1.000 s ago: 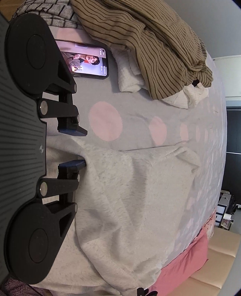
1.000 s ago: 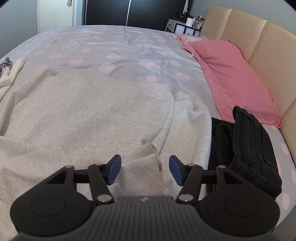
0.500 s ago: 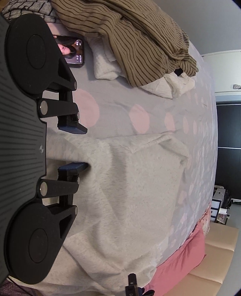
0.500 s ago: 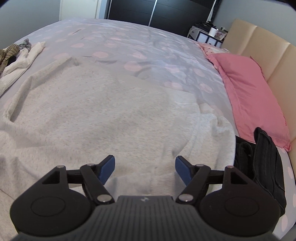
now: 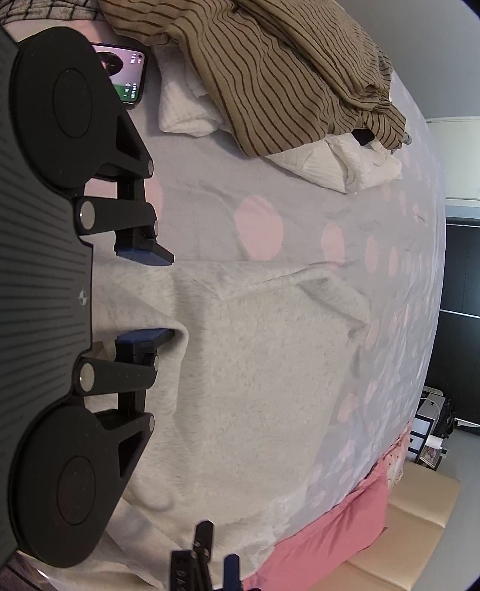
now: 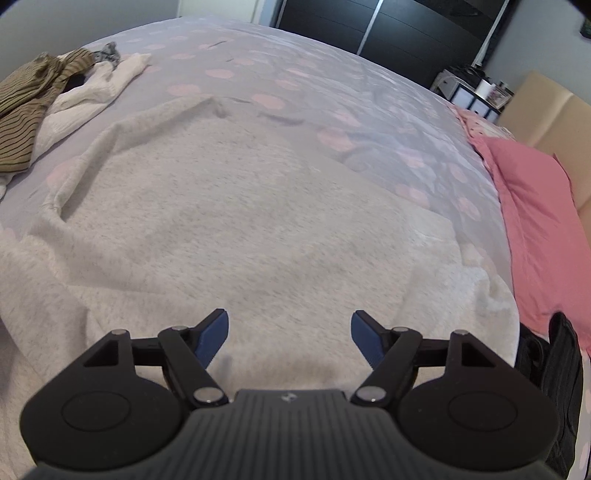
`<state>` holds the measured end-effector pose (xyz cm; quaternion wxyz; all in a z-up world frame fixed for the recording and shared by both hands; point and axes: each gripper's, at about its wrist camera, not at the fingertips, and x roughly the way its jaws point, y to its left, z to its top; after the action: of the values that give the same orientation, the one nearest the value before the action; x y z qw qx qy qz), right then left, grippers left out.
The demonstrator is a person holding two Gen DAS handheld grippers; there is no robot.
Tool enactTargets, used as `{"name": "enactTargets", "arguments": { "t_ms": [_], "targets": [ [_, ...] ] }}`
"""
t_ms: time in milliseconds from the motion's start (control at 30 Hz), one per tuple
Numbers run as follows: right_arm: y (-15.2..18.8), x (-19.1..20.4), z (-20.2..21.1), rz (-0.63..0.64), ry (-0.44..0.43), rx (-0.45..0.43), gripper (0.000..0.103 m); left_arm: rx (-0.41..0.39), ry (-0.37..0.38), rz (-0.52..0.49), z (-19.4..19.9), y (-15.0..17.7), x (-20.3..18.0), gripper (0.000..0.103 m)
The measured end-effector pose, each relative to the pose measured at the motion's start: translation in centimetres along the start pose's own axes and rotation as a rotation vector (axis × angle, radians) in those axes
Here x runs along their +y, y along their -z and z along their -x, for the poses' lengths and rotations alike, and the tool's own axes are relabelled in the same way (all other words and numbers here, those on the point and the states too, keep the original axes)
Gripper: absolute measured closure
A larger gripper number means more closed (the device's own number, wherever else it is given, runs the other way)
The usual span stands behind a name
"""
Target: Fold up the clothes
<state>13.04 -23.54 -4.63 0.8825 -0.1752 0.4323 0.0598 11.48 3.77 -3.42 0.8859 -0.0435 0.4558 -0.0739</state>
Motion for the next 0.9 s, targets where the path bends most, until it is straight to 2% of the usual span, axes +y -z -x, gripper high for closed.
{"name": "enactTargets", "arguments": {
  "t_ms": [100, 233, 433, 600, 733, 800, 833, 900],
  "targets": [
    [-1.2, 0.1, -0.8, 0.032, -0.024, 0.023, 0.027, 0.042, 0.020, 0.018, 0.2, -1.3, 1.1, 0.061],
    [-2.8, -0.7, -2.0, 0.047, -0.028, 0.046, 0.026, 0.155, 0.058, 0.005, 0.3, -2.8, 2.2, 0.060],
    [-4.1, -2.4, -4.1, -0.089, -0.095, 0.098, 0.025, 0.325, 0.133, -0.109, -0.1, -5.5, 3.7, 0.055],
    [-4.2, -2.1, -5.0, -0.056, -0.089, 0.118, 0.025, 0.506, 0.221, -0.137, -1.6, -7.5, 4.4, 0.054],
    [-3.9, -2.3, -5.4, -0.011, -0.052, 0.137, 0.023, 0.644, 0.216, -0.233, -1.9, -7.4, 4.1, 0.054],
    [-3.6, -2.4, -5.6, 0.007, -0.036, 0.143, 0.023, 0.673, 0.213, -0.267, -1.6, -7.7, 4.3, 0.054],
    [-3.5, -2.5, -5.7, 0.014, -0.031, 0.146, 0.023, 0.661, 0.211, -0.272, -1.3, -8.2, 4.5, 0.054],
    [-3.1, -2.7, -5.9, 0.024, -0.026, 0.153, 0.022, 0.554, 0.205, -0.244, -1.1, -10.5, 5.2, 0.054]
  ]
}}
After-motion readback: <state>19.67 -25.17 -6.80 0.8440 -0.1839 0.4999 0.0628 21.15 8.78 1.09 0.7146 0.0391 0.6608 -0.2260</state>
